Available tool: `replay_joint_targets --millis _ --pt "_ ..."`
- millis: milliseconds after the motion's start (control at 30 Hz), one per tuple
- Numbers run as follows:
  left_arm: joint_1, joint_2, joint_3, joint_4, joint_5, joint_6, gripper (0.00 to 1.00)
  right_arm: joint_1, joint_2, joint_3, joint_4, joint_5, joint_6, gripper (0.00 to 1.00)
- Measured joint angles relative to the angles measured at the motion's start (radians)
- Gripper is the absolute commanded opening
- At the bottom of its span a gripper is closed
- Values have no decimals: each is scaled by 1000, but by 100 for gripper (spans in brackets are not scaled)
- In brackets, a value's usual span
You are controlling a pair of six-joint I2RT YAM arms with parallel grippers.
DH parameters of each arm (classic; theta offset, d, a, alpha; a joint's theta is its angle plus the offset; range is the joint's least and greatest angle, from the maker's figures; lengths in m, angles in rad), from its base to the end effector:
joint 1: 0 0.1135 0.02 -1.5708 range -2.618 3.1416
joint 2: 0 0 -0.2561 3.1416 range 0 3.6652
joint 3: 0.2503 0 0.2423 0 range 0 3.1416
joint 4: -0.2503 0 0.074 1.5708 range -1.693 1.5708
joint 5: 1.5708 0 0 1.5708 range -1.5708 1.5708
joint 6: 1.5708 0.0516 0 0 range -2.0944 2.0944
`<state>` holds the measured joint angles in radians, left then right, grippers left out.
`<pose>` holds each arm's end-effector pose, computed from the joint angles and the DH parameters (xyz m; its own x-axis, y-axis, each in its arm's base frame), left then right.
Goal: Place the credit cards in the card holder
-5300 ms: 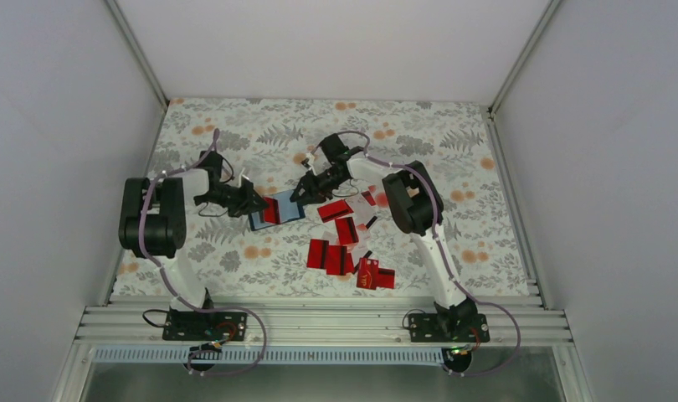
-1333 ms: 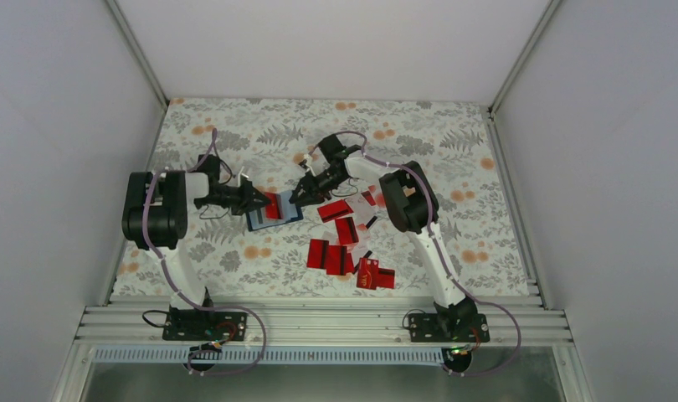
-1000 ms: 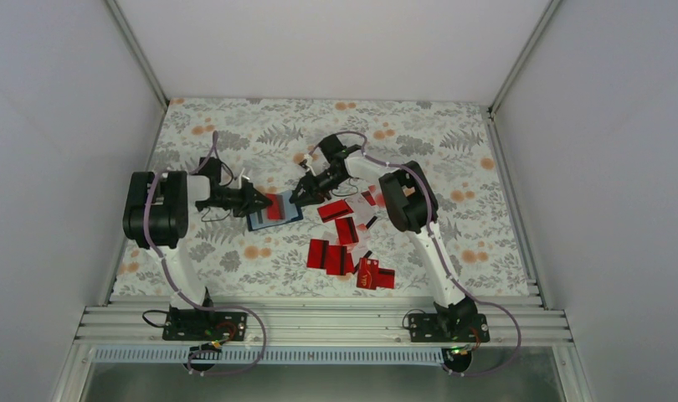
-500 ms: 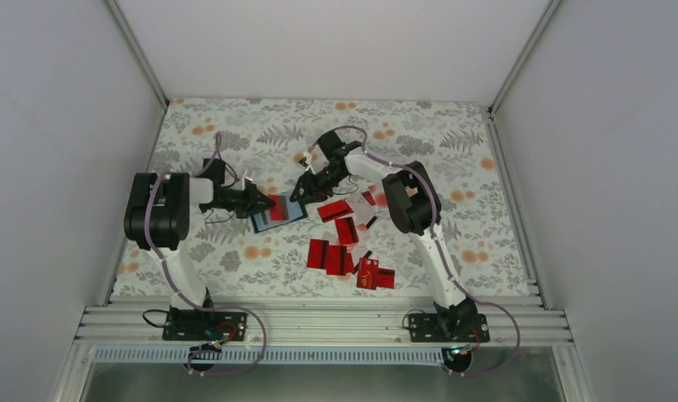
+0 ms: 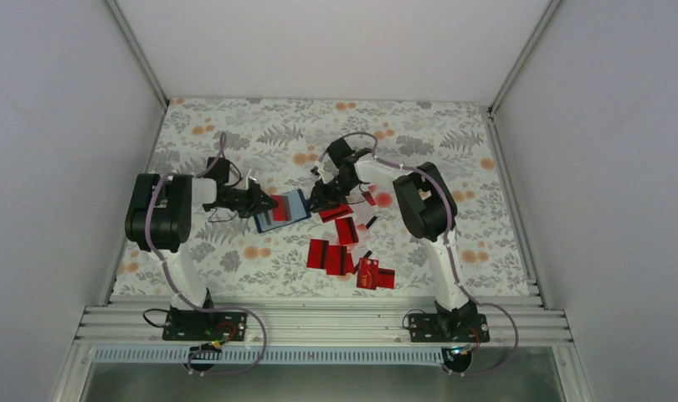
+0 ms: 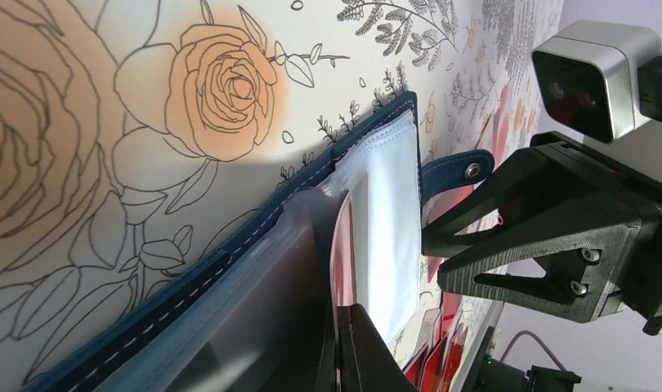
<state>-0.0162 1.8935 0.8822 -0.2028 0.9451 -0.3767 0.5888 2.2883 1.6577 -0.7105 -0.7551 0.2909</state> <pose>0.3124 -0.0469 0.0916 -0.9788 -0.1996 -0.0453 -0.0727 0.5458 -0.8347 0.3453 0.2731 0.1079 -0.9290 -0.3692 -0.0267 -0.2795 0.6522 0.7046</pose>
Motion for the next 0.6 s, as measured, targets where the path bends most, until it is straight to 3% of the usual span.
replay_joint_targets --millis 600 --pt "-33 -17 -56 141 -28 -145 2 4 1 -32 61 -17 38 11"
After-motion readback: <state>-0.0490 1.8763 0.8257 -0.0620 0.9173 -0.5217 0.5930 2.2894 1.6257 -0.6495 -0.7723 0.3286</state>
